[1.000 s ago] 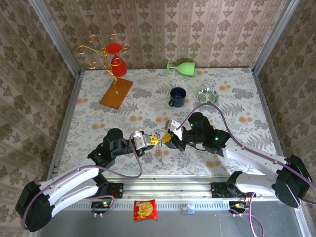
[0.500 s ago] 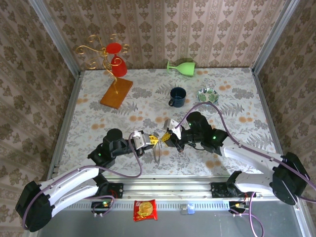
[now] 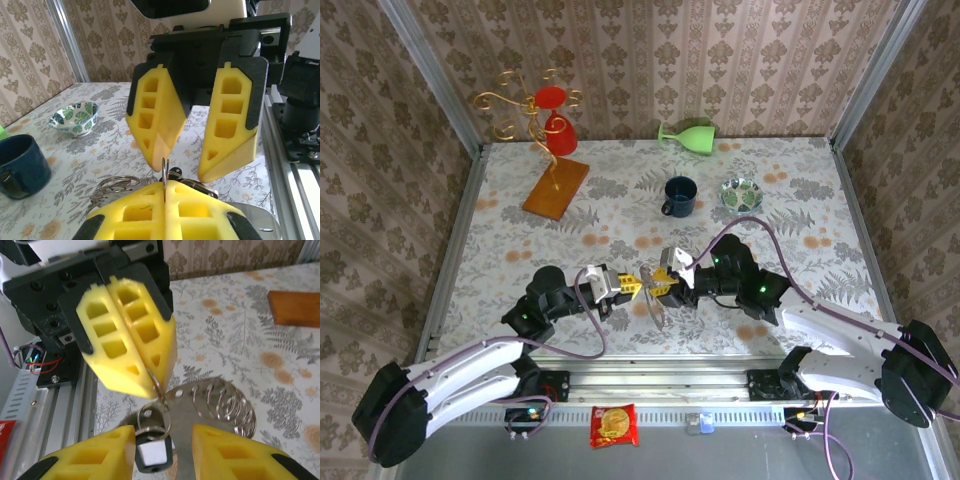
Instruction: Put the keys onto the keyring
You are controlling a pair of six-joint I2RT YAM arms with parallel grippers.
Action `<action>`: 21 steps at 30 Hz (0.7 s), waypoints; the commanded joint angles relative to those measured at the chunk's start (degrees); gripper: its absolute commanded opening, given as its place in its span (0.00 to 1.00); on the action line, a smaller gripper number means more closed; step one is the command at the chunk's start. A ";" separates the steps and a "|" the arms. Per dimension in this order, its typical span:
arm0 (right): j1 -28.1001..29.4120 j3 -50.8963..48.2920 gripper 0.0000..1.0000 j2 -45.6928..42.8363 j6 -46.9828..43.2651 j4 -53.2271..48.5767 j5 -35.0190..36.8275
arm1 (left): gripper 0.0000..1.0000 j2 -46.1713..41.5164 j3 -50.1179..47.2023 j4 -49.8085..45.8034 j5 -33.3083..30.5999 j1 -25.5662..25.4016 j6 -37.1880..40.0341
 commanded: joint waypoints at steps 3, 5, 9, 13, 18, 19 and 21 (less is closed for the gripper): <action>-0.22 0.15 0.34 0.10 -1.44 4.86 -2.12 | 0.00 1.22 -0.82 7.45 4.11 -0.13 -3.14; -0.21 0.51 0.31 0.62 -1.45 4.91 -3.13 | 0.00 1.77 -1.00 8.70 4.91 -0.14 -3.57; -0.18 1.41 0.24 1.98 -0.71 5.57 -5.37 | 0.00 3.08 -1.61 13.00 6.14 -0.23 -4.58; -0.12 2.76 0.01 2.60 -1.32 3.84 -7.07 | 0.00 4.67 -2.58 17.43 5.40 -0.41 -5.70; -0.11 6.48 0.00 1.82 -6.49 -6.08 -4.98 | 0.28 2.63 -1.71 9.35 -0.97 -0.49 -3.29; -0.15 7.82 0.00 1.80 -8.41 -9.85 -4.02 | 0.29 1.64 -0.95 4.76 -1.45 -0.49 -1.66; 0.04 10.05 0.00 1.87 -11.79 -16.01 -2.00 | 0.29 -0.01 1.35 -2.94 -1.99 -0.49 1.69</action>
